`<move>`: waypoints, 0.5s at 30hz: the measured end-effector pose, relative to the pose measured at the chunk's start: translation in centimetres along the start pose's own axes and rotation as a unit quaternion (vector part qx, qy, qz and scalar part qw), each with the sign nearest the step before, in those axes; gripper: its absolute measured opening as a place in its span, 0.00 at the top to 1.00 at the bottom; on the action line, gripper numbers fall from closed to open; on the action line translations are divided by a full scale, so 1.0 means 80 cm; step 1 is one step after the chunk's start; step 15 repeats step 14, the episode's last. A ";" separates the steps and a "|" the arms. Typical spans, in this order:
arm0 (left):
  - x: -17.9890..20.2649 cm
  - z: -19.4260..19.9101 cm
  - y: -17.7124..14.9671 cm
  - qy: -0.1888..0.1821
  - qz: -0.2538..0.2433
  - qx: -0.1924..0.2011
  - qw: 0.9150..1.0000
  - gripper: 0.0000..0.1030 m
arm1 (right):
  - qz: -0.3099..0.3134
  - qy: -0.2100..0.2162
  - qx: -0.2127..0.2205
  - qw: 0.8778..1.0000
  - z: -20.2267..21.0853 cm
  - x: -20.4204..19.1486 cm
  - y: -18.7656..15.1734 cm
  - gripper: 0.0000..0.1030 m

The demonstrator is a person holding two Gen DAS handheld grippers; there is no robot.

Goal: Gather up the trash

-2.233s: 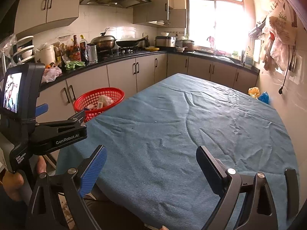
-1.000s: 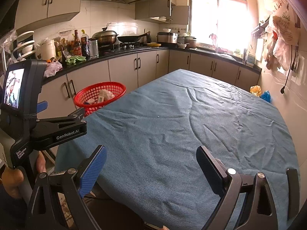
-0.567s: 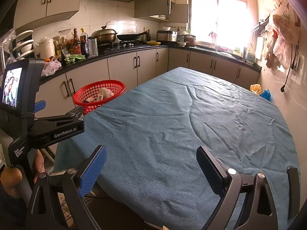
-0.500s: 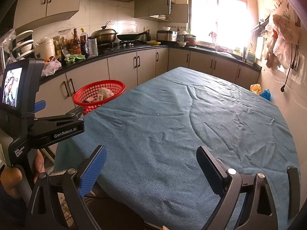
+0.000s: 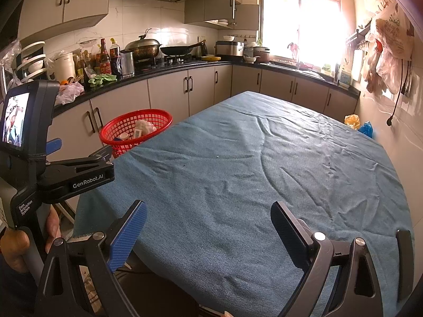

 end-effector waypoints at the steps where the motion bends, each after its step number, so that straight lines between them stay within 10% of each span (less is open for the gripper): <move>1: 0.002 0.000 0.002 -0.001 0.000 0.000 1.000 0.00 | 0.000 0.000 0.000 1.000 0.000 0.000 0.000 0.06; 15: 0.024 0.001 -0.005 -0.021 -0.041 0.000 0.999 0.00 | -0.037 -0.007 -0.009 0.999 -0.010 0.033 -0.001 0.06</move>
Point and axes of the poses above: each gripper's, at about its wrist camera, not at the fingertips, and z roughly against the way its jaws point, x to its right, y to its top, the point moved 9 cm from there along -z, roughly the way its jaws point, and after that the axes turned 14 degrees about -x, right-handed, at the moved point
